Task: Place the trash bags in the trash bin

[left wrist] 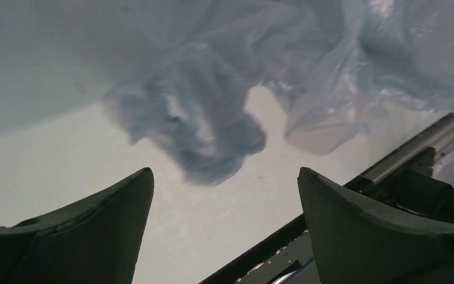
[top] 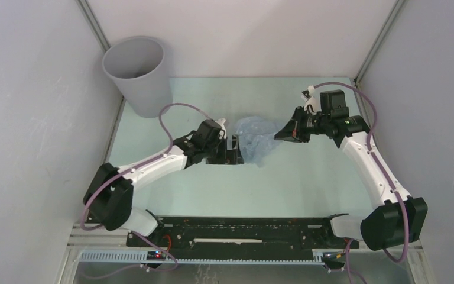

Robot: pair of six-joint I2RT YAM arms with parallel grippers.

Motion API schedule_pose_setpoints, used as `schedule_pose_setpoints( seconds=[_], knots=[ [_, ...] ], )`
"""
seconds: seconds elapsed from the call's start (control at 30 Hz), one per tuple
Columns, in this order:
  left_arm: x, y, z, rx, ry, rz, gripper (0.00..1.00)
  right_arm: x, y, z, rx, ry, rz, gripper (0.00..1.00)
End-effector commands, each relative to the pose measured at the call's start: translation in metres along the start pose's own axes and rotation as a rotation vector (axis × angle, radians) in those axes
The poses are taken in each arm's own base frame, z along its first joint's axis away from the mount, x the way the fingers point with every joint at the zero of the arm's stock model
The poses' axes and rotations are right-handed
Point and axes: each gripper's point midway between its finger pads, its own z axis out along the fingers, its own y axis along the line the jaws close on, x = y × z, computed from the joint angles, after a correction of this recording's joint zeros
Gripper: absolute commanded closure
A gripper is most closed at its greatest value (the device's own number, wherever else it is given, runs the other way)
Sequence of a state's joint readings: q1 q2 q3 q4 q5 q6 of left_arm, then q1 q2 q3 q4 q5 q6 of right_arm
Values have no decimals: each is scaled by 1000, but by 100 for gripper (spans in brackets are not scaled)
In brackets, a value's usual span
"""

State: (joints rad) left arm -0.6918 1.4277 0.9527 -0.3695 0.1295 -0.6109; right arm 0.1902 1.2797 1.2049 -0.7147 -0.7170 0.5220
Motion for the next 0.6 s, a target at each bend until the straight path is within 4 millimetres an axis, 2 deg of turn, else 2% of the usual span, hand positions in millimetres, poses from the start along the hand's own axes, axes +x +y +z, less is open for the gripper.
schedule_pose_setpoints(
  seconds=[0.0, 0.07, 0.2, 0.3, 0.37, 0.47, 0.5, 0.57],
  knots=[
    [-31, -58, 5, 270, -80, 93, 4, -3, 12, -11, -39, -23, -23, 100],
    [-27, -56, 10, 300, -107, 122, 4, -4, 13, -13, -46, -28, -23, 100],
    [-19, -41, 24, 256, -83, 195, 9, -5, 12, -17, -42, -39, -27, 100],
    [-25, -28, 34, 171, -85, 208, 18, -4, 9, -18, -34, -38, -25, 100],
    [-30, -20, 37, 116, -92, 201, 22, -4, 8, -19, -32, -38, -23, 100],
    [-29, -18, 42, 100, -77, 188, 24, -5, 8, -20, -39, -38, -7, 100],
    [-27, -16, 44, 87, -71, 184, 27, -5, 8, -21, -44, -40, -5, 100],
    [-27, -4, 45, 29, -75, 174, 42, -5, 7, -22, -43, -46, -6, 100]
  ],
)
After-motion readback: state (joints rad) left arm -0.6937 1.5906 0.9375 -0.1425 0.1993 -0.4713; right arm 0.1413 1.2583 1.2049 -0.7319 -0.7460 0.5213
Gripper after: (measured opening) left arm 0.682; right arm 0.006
